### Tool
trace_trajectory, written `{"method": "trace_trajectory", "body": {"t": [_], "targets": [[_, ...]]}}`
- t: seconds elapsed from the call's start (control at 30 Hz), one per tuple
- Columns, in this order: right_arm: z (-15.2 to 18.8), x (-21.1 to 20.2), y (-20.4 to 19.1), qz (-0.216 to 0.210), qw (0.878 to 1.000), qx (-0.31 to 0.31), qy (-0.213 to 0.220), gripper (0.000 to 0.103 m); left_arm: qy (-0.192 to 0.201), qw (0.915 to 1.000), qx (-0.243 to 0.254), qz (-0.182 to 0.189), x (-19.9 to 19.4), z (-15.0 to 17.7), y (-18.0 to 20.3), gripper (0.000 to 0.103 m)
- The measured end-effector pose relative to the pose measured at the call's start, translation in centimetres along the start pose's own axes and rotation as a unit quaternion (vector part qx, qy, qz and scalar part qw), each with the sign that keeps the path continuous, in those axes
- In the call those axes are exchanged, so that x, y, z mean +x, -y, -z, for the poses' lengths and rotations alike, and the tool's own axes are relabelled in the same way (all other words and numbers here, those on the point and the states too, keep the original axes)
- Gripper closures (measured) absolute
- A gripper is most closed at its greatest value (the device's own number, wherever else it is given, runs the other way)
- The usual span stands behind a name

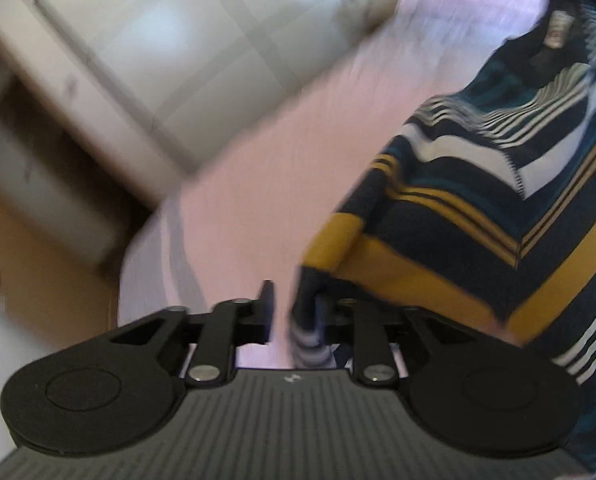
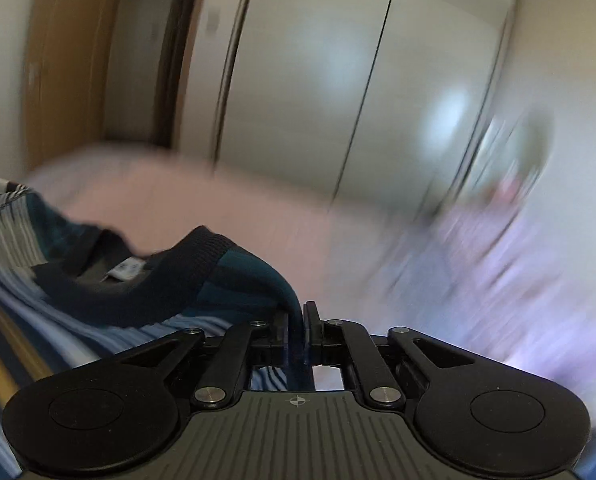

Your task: Fold clothes

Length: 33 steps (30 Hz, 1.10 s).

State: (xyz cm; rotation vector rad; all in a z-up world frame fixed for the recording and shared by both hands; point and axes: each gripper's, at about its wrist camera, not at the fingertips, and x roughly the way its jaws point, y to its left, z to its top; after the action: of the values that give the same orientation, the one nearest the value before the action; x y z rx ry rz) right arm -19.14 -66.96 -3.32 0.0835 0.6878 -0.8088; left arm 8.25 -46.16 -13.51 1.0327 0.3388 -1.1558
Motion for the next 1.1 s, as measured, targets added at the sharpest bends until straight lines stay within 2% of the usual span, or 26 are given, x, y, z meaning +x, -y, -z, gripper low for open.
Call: {"method": "trace_trajectory", "body": {"t": [0.03,0.07,0.1,0.17,0.27,0.43,0.57,0.63,0.73,0.8,0.83,0.87,0.93,0.97,1.1], "targets": [[1.4,4.4,-0.1,-0.006,1.000,0.005,-0.027,0.070,-0.032,0.9993,-0.020,0.000,2.7,0.9,0.9,0.080],[2.8,6.7,-0.2,-0.020,0.999,0.017,-0.042,0.052,-0.064,0.9972,-0.040,-0.001,5.5,1.8,1.7,0.080],[4.2,9.0,-0.3,-0.034,0.997,0.029,-0.057,0.051,-0.095,0.9937,-0.059,-0.001,8.2,2.7,2.6,0.080],[7.0,12.4,-0.7,-0.056,0.994,0.045,-0.086,0.050,-0.122,0.9898,-0.072,0.021,9.7,4.7,5.0,0.080],[11.9,14.5,-0.3,-0.078,0.985,0.056,-0.142,0.050,-0.139,0.9848,-0.085,0.060,8.3,7.5,7.9,0.076],[21.5,11.0,2.7,-0.096,0.960,0.153,-0.215,0.050,-0.162,0.9742,-0.104,0.118,5.0,11.5,12.8,0.067],[26.5,5.6,2.7,-0.085,0.939,0.204,-0.262,0.050,-0.181,0.9637,-0.108,0.164,3.0,15.0,15.5,0.063],[29.0,2.8,2.3,-0.081,0.926,0.244,-0.278,0.049,-0.192,0.9577,-0.112,0.182,1.7,16.9,16.5,0.063],[32.5,-0.7,2.0,-0.055,0.915,0.278,-0.286,0.048,-0.203,0.9531,-0.111,0.196,0.4,19.2,17.5,0.061],[34.6,-1.7,1.7,-0.053,0.904,0.308,-0.293,0.048,-0.209,0.9506,-0.108,0.202,-0.2,20.4,18.0,0.061],[35.6,-2.0,1.5,-0.053,0.898,0.320,-0.298,0.048,-0.209,0.9506,-0.102,0.206,-0.4,20.7,18.3,0.061],[36.0,-2.0,1.5,-0.053,0.897,0.319,-0.301,0.048,-0.208,0.9507,-0.094,0.210,-0.7,21.0,18.5,0.061],[36.6,-2.0,1.4,-0.054,0.896,0.317,-0.305,0.089,-0.200,0.9519,-0.084,0.216,-1.4,21.3,18.5,0.061],[36.0,-2.3,1.5,-0.046,0.902,0.301,-0.308,0.093,-0.198,0.9526,-0.082,0.216,-1.7,21.3,18.5,0.061],[32.4,-5.2,4.0,0.020,0.932,0.233,-0.279,0.094,-0.190,0.9523,-0.090,0.221,-2.6,21.1,17.9,0.061]]}}
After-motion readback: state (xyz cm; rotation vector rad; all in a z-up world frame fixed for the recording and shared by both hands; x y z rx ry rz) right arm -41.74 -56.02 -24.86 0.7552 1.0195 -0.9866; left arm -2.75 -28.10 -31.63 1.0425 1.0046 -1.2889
